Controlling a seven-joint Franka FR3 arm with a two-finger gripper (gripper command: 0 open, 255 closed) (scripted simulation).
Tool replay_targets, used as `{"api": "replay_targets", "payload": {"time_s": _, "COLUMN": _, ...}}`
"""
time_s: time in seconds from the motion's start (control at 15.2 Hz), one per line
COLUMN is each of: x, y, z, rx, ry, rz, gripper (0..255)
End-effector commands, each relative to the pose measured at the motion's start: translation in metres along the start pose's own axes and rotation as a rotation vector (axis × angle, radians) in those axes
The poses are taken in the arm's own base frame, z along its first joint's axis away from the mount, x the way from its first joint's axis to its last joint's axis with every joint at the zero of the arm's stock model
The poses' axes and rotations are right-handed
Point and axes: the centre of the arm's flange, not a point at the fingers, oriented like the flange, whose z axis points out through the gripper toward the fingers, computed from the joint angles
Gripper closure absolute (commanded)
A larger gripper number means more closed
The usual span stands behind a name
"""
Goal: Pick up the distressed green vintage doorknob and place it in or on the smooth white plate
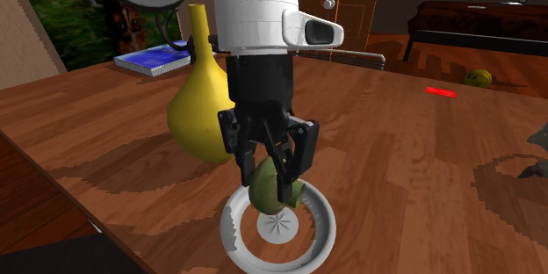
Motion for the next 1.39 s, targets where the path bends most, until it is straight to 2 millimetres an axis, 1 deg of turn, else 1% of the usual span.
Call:
{"api": "replay_targets", "payload": {"time_s": 0.0, "x": 0.002, "y": -0.002, "z": 0.009, "rx": 0.000, "ry": 0.001, "rz": 0.000, "gripper": 255}}
{"api": "replay_targets", "payload": {"time_s": 0.26, "x": 0.006, "y": -0.006, "z": 0.029, "rx": 0.000, "ry": 0.001, "rz": 0.000, "gripper": 255}}
{"api": "replay_targets", "payload": {"time_s": 0.33, "x": 0.008, "y": -0.008, "z": 0.037, "rx": 0.000, "ry": 0.001, "rz": 0.000, "gripper": 255}}
{"api": "replay_targets", "payload": {"time_s": 0.86, "x": 0.008, "y": -0.008, "z": 0.037, "rx": 0.000, "ry": 0.001, "rz": 0.000, "gripper": 255}}
{"api": "replay_targets", "payload": {"time_s": 0.92, "x": 0.008, "y": -0.008, "z": 0.037, "rx": 0.000, "ry": 0.001, "rz": 0.000, "gripper": 0}}
{"api": "replay_targets", "payload": {"time_s": 1.25, "x": 0.008, "y": -0.008, "z": 0.037, "rx": 0.000, "ry": 0.001, "rz": 0.000, "gripper": 0}}
{"api": "replay_targets", "payload": {"time_s": 1.32, "x": 0.008, "y": -0.008, "z": 0.024, "rx": 0.000, "ry": 0.001, "rz": 0.000, "gripper": 0}}
